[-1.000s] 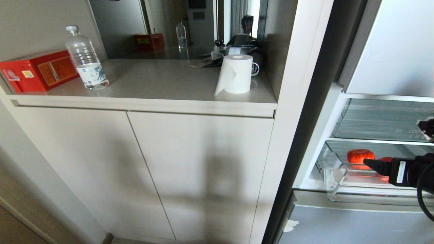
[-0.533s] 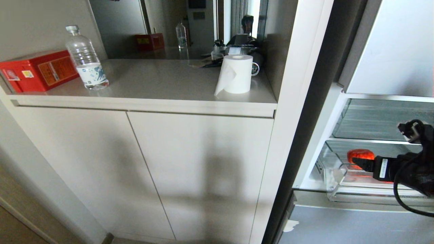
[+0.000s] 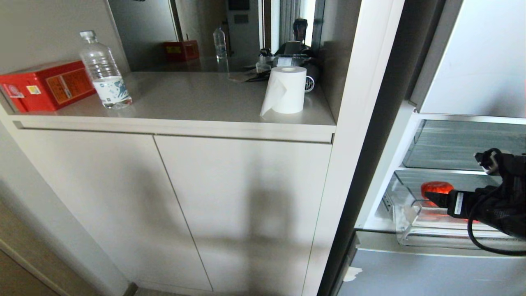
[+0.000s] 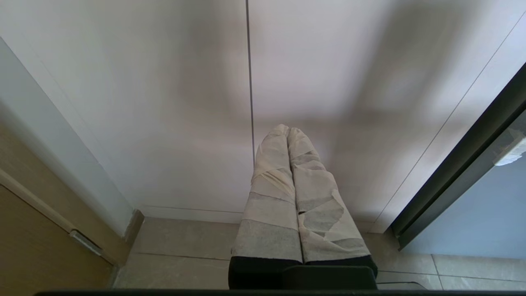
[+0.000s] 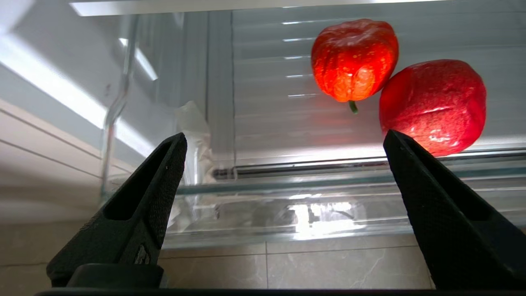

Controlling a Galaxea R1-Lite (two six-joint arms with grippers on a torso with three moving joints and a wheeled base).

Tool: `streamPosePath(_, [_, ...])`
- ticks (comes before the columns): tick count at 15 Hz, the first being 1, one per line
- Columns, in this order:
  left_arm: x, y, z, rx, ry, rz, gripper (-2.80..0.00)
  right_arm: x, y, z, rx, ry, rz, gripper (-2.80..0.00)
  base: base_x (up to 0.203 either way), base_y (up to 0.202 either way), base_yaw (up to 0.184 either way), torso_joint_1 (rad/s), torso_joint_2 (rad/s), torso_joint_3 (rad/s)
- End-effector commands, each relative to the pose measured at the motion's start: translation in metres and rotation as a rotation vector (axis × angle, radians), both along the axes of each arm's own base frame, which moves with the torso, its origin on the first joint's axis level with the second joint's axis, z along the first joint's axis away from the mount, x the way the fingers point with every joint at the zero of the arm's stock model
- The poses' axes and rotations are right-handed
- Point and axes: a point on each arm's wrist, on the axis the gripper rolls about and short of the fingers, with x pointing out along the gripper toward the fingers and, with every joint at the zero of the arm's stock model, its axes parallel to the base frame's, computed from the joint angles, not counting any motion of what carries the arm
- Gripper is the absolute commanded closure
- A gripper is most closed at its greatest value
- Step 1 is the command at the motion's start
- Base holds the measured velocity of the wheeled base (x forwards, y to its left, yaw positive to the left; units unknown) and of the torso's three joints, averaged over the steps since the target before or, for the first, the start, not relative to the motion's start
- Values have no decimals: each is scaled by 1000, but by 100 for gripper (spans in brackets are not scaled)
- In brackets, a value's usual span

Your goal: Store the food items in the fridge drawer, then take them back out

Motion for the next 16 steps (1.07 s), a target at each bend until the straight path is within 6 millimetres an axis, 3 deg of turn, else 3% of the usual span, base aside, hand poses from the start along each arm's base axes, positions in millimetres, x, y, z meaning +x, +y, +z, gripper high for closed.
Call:
streamPosePath(1, [0, 0, 0, 0, 2, 0, 0, 0, -2, -3, -1, 14, -8, -280, 0, 0, 0, 0, 0, 0])
streamPosePath(6, [0, 0, 0, 0, 1, 0, 0, -12, -2, -1, -6, 9, -12, -280, 0, 0, 0, 0, 0, 0])
streamPosePath(12, [0, 0, 0, 0, 2, 0, 0, -53, 1, 16, -11, 22, -17, -280, 0, 0, 0, 0, 0, 0])
streamPosePath(16, [0, 0, 0, 0, 2, 0, 0, -53, -10, 16, -33, 42, -60, -280, 0, 0, 0, 0, 0, 0])
